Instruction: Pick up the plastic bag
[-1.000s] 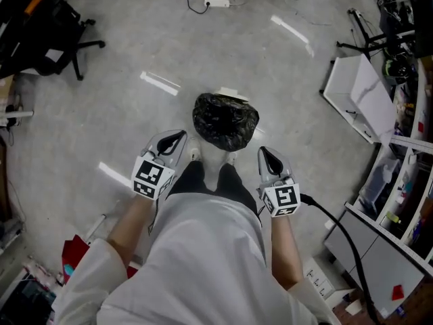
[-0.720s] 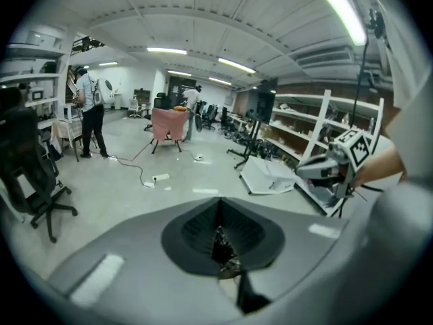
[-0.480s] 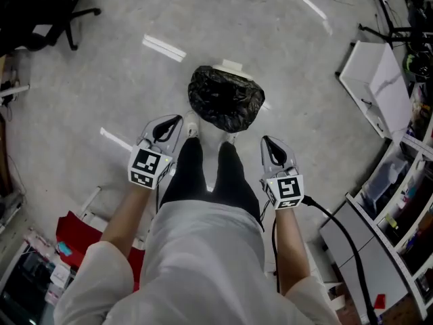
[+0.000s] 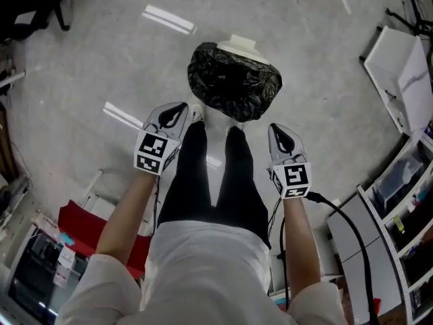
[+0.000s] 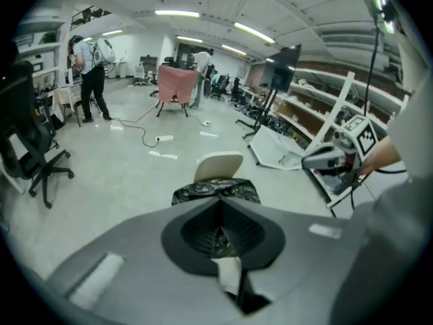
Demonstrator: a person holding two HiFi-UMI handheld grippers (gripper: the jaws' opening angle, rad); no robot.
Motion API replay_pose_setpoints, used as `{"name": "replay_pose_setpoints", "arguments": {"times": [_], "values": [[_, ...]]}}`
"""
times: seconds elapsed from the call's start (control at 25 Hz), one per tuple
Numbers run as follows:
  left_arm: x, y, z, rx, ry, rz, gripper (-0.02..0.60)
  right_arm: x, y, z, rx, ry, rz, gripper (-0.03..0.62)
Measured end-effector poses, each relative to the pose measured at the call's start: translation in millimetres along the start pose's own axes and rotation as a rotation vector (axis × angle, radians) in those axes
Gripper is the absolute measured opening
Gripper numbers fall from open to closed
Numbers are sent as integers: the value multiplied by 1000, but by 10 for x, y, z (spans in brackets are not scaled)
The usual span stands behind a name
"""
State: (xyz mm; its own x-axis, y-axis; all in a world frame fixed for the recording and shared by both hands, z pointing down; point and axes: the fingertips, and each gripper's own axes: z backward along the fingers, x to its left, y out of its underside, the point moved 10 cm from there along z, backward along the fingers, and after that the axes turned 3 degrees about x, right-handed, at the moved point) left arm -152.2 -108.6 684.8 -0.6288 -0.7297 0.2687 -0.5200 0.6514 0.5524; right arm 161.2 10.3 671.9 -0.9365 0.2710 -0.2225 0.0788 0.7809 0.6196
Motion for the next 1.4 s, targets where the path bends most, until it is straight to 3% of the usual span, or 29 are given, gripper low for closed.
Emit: {"name": "replay_pose_setpoints", "arguments": {"times": [0.2,0.32,0.48,0.68,0.88,1.0,1.12,1.2,1.28,1.32,1.4], "values": [[222,263,-484,60,-7,20,5,-174,329,-490,49,-5,-23,6],[347,408,-773,98,-13,24,5,-271,549,-758,86,-20,-32,60],[602,692,-1185,149,-4,100,16,-443,865,-1115,131,-17,-67,86],[983,1004,-1613,180,13,255,110,-767,1250,-1463,173,16,-188,141],[1260,1205,-1886,222,94,414,228,-1077,1562,-1639,225,36,-323,214],[1345,1289,-2087,264,139,415,280,-1223,1707,-1774,253,21,-389,281],[1358,1373,-2277,297,196,410,331,-1250,1808,-1957,294,-38,-389,338],[1338,1402,-2375,303,223,400,331,-1224,1856,-2102,318,-100,-384,339],[1313,1417,-2463,296,201,374,264,-1203,1888,-2240,331,-155,-375,331],[1304,1421,-2499,291,177,358,198,-1197,1889,-2295,333,-166,-360,282],[1291,1422,-2523,284,118,337,85,-1177,1859,-2356,329,-150,-312,116]]}}
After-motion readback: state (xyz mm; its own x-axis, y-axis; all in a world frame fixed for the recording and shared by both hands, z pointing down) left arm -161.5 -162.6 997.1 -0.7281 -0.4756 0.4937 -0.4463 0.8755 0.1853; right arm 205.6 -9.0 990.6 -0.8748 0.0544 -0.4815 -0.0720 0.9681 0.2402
